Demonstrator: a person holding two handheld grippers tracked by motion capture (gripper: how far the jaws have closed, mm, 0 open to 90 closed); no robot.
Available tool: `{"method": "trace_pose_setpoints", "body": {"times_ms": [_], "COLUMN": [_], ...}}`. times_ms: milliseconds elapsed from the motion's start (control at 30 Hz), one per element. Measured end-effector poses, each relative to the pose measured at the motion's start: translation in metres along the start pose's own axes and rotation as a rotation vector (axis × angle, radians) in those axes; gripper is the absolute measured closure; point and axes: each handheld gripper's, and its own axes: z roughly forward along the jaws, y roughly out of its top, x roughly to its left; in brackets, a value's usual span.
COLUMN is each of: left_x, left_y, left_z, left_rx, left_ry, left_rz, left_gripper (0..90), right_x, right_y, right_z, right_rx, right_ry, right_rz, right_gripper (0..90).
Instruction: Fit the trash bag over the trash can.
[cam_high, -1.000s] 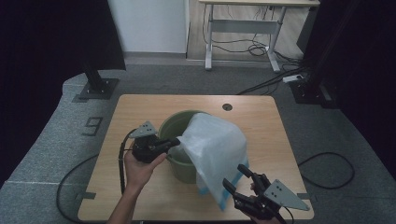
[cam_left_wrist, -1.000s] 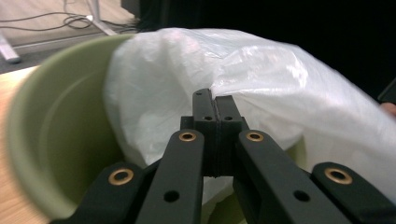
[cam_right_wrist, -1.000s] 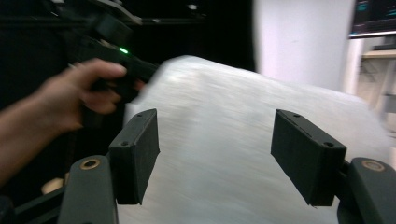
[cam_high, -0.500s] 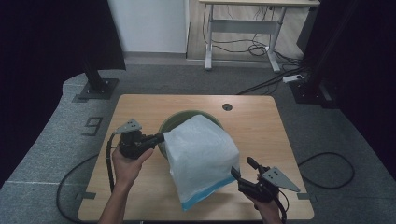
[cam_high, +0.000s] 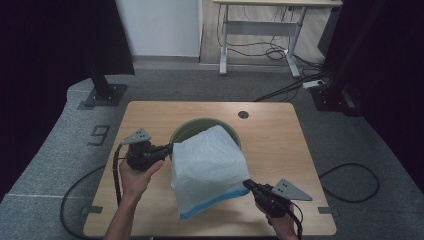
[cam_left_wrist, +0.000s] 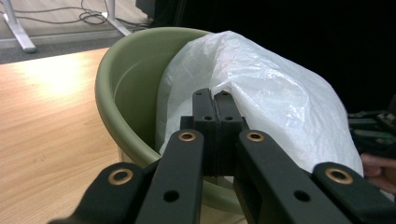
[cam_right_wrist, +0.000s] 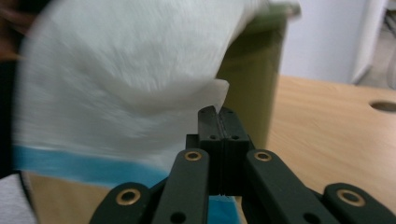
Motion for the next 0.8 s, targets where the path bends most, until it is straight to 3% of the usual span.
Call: {"method": "trace_pose_setpoints", "body": {"times_ms": [33, 100, 167, 300, 533, 633, 800], "left_x": [0.000, 0.000, 0.001, 0.002, -0.003, -0.013, -0.040], "left_y": [0.000, -0.001, -0.002, -0.001, 0.000, 0.002, 0.006], "left_z": [-0.001, -0.007, -0.012, -0.027, -0.046, -0.045, -0.028], "left_rx": [-0.003, -0.019, -0.032, -0.048, -0.052, -0.049, -0.003], "left_ry": [0.004, 0.022, 0.016, 0.018, -0.005, -0.035, -0.099], "left_rz": [0.008, 0.021, 0.023, 0.067, 0.131, 0.152, 0.206], "left_gripper": [77.6, 74.1, 60.6, 57.4, 53.8, 53.6, 53.1], "right_x": [0.001, 0.002, 0.002, -0.002, -0.010, -0.011, -0.004], "right_y": [0.007, 0.010, 0.024, 0.035, 0.064, 0.070, 0.077], "right_z": [-0.005, -0.008, -0.020, -0.026, -0.027, -0.023, -0.014], "right_rx": [-0.025, -0.037, -0.081, -0.095, -0.059, -0.055, -0.053], "right_ry": [0.020, 0.022, 0.002, -0.013, -0.053, -0.065, -0.061], "right_rz": [-0.002, -0.002, -0.010, -0.013, -0.048, -0.049, -0.048], "right_gripper": [89.0, 89.0, 89.0, 89.0, 89.0, 89.0, 88.9]}}
